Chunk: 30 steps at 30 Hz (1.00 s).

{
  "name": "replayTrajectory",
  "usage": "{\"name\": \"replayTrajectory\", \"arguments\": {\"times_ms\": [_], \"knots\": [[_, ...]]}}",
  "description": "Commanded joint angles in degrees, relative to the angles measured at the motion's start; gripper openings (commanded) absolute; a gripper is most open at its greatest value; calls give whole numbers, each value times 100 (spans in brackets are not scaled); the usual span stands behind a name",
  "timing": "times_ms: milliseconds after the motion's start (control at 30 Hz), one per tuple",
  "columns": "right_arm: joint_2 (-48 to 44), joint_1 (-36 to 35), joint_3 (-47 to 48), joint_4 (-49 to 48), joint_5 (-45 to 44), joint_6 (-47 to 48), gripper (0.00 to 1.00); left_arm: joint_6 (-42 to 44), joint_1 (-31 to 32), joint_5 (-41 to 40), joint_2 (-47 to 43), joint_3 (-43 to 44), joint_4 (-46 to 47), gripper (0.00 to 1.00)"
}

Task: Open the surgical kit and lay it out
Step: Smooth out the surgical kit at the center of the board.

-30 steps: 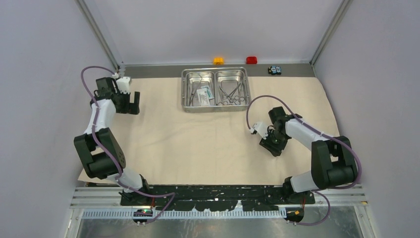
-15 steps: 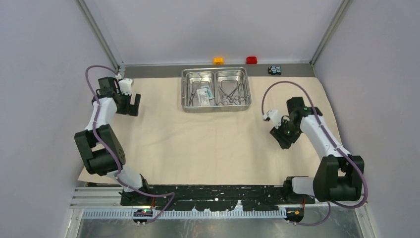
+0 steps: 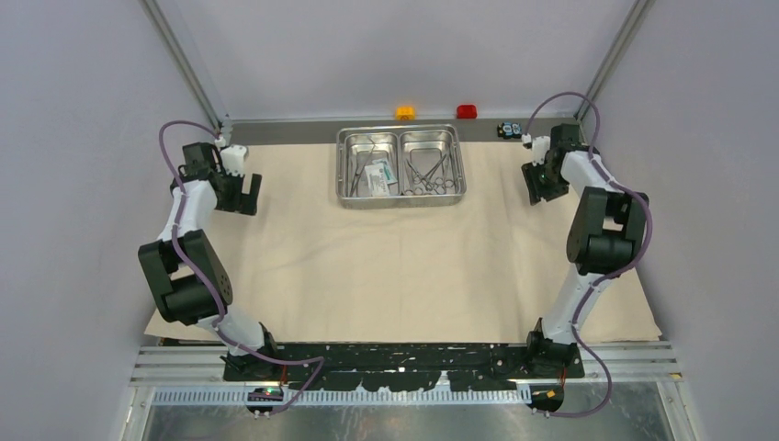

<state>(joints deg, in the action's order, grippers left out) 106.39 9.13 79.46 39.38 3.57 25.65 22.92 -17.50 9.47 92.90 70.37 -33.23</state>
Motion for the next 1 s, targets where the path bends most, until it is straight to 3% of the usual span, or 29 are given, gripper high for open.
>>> {"name": "replayTrajectory", "arguments": {"times_ms": [0,333,700,833,967], "knots": [[722,71,738,-428,-337,-516,48,18,27,132,-13,140,92,100],[1185,476,408,-623,-681,-13,48,15,27,158,280,109,273,100],[727,1135,-208,-683,-590,594,48,-66,129,135,1246,469,413,100],[-367,805,-666,-460,580,450,49,-292,342,209,1447,724,429,100],[-1613,-508,-1298,-457,765,312,50,-568,646,155,1588,1037,453,99]]}}
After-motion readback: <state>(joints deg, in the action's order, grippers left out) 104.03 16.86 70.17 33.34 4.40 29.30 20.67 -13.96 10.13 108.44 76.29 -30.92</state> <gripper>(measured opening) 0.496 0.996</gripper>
